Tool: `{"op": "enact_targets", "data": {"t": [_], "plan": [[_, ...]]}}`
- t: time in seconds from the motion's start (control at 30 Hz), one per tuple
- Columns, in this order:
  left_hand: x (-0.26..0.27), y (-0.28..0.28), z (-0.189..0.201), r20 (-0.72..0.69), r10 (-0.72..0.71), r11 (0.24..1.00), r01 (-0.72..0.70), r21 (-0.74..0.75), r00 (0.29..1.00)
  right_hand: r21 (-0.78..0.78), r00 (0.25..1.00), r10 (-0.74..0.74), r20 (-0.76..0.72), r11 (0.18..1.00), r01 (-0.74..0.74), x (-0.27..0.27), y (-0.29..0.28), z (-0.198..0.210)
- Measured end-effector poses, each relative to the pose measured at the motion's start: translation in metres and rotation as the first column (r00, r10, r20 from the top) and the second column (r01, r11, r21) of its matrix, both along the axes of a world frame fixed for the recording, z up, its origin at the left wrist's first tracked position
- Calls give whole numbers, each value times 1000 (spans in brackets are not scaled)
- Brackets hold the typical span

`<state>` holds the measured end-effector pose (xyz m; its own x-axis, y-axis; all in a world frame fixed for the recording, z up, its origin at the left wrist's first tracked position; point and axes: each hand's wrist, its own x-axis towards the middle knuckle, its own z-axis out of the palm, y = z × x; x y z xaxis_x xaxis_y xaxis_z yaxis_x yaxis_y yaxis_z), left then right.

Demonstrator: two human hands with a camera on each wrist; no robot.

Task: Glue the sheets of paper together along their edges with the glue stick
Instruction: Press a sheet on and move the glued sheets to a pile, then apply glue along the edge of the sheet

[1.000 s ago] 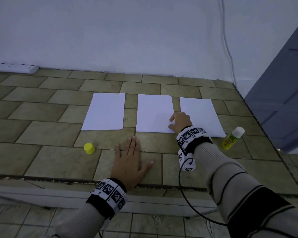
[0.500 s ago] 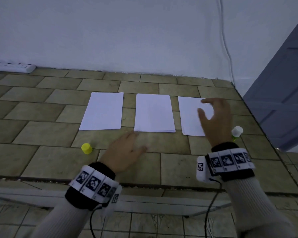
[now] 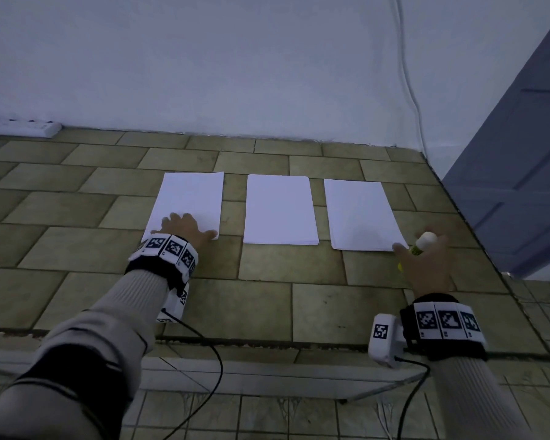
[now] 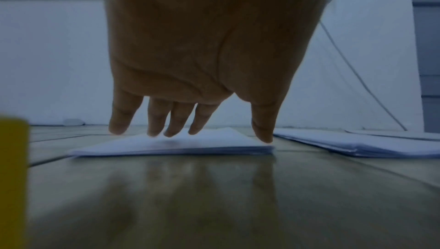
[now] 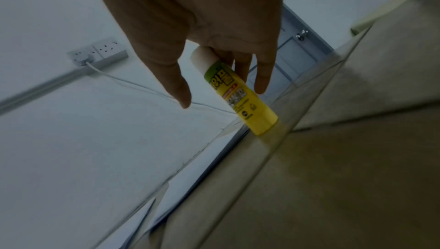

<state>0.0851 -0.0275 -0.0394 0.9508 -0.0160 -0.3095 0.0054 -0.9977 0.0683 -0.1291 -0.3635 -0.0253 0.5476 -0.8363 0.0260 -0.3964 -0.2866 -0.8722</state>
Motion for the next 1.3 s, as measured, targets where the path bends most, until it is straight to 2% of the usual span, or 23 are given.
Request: {"op": "enact_targets", "data": {"t": [0.23, 0.4, 0.53, 0.67, 0.8, 0.97, 1.03, 1.1, 1.2, 1.3], "plan": [[-1, 8, -6, 104, -91, 996, 88, 35, 990, 7, 997, -68, 24, 998, 68, 2, -4, -7], [1, 18, -1, 214, -30, 982, 68, -176, 976, 35, 997, -62, -36, 997, 63, -2, -8, -12], [-12, 17, 25, 346, 39, 939, 84, -334, 938, 14, 995, -24, -96, 1000, 26, -5, -12, -22], [-40, 4, 50, 430, -69, 811, 301, -501, 900, -8, 992, -10, -128, 1000, 9, -4, -11, -24], [-70, -9, 58, 341, -313, 641, 462, -613, 886, -20, 989, 39, -144, 999, -42, -1, -12, -23], [-101, -20, 37, 168, -620, 604, 603, -521, 766, -15, 982, 95, -161, 995, -98, -1, -6, -18], [-109, -23, 25, 124, -714, 579, 682, -448, 689, -34, 975, 133, -176, 989, -142, -2, -3, -15], [-114, -23, 11, 106, -807, 530, 791, -306, 581, -51, 969, 164, -184, 983, -176, -2, 0, -12], [-120, -18, -5, 78, -860, 484, 855, -189, 504, -29, 961, 214, -177, 975, -222, -4, 4, -7], [-120, -10, -15, 159, -882, 418, 892, -171, 444, -19, 942, 284, -180, 956, -292, -5, 7, -5]]}}
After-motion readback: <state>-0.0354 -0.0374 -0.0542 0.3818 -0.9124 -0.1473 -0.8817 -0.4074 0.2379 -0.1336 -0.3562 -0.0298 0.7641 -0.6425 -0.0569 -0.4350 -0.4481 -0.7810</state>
